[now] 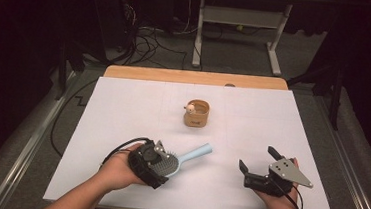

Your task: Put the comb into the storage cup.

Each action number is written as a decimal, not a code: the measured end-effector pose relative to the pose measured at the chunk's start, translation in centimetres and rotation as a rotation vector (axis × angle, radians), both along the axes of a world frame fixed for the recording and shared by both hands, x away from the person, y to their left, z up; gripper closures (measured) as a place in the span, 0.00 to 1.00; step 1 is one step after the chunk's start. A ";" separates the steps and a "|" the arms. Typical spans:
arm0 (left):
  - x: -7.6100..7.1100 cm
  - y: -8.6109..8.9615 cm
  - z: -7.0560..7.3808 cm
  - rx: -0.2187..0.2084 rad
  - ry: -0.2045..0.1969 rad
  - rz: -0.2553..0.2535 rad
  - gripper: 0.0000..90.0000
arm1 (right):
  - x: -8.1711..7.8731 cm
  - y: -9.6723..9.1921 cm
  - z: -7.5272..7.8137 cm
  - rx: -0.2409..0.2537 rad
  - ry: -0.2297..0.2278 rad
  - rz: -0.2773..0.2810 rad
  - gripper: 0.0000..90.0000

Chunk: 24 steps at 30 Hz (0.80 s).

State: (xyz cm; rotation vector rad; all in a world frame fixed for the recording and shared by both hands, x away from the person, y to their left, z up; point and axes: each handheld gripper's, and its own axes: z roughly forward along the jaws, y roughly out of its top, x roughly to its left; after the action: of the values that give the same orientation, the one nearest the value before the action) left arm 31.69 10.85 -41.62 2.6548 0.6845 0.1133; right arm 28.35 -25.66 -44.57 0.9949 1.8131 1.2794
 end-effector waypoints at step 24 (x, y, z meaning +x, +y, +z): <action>2.5 0.3 1.7 -0.002 -0.017 0.019 0.23 | 6.2 5.0 -0.3 -0.221 -0.007 0.030 0.02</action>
State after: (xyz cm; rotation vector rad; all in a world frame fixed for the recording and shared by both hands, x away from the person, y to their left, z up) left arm 34.23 11.18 -39.87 2.6431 0.7036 0.1397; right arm 34.56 -20.67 -44.83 0.8439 1.9221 1.0707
